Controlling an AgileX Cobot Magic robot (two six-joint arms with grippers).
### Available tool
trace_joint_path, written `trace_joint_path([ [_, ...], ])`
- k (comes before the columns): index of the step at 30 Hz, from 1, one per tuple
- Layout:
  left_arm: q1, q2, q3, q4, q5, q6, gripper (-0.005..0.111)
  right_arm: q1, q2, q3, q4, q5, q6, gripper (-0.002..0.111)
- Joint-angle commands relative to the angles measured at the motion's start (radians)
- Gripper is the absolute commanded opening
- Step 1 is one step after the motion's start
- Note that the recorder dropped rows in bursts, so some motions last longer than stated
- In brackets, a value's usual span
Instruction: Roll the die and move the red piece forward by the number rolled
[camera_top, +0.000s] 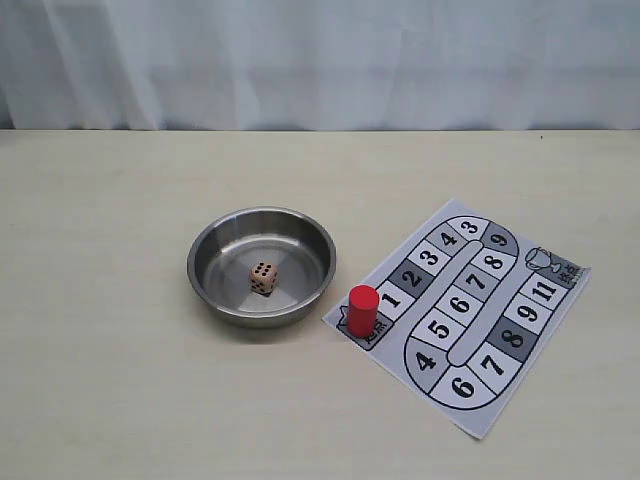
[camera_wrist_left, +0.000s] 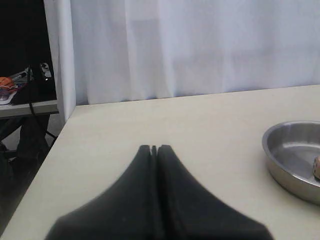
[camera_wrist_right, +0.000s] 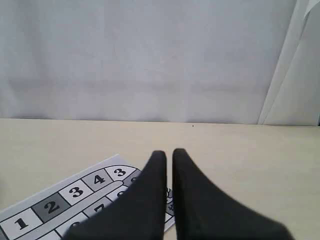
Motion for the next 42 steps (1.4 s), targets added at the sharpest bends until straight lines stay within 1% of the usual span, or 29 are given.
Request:
trace_joint_path([
  [1,-0.001,-0.001,0.002,-0.003,-0.012,-0.005,0.0,0.003,-0.005,0.003,0.003,0.008,0.001,0.004],
  [16,-0.001,-0.001,0.002,-0.003,-0.012,-0.005,0.0,0.003,-0.005,0.003,0.003,0.004,0.001,0.004],
  [23,-0.001,-0.001,0.002,-0.003,-0.012,-0.005,0.0,0.003,-0.005,0.003,0.003,-0.135,0.001,0.004],
  [26,-0.001,-0.001,0.002,-0.003,-0.012,-0.005,0.0,0.003,-0.005,0.003,0.003,-0.227,0.001,0.004],
  [29,-0.001,-0.001,0.002,-0.003,-0.012,-0.005,0.0,0.003,-0.005,0.003,0.003,-0.303,0.047,0.004],
  [31,-0.001,-0.001,0.002,-0.003,-0.012,-0.005,0.0,0.003,-0.005,-0.018,0.003,-0.262,0.087,0.004],
  [34,-0.001,-0.001,0.002,-0.003,-0.012,-0.005,0.0,0.003,-0.005,-0.134,0.003,-0.092,0.091,0.004],
  [38,-0.001,-0.001,0.002,-0.003,-0.012,-0.005,0.0,0.003,-0.005,-0.273,0.003,0.064,0.091,0.004],
  [39,-0.001,-0.001,0.002,-0.003,-0.012,-0.005,0.0,0.003,0.001,-0.349,0.003,0.151,0.091,0.004],
  [40,-0.001,-0.001,0.002,-0.003,-0.012,-0.005,0.0,0.003,0.016,-0.379,0.003,0.191,0.091,0.004],
  [41,-0.001,-0.001,0.002,-0.003,-0.012,-0.005,0.0,0.003,0.057,-0.449,0.003,0.27,0.091,0.004],
  [42,-0.001,-0.001,0.002,-0.003,-0.012,-0.005,0.0,0.003,0.076,-0.475,0.003,0.298,0.091,0.004],
])
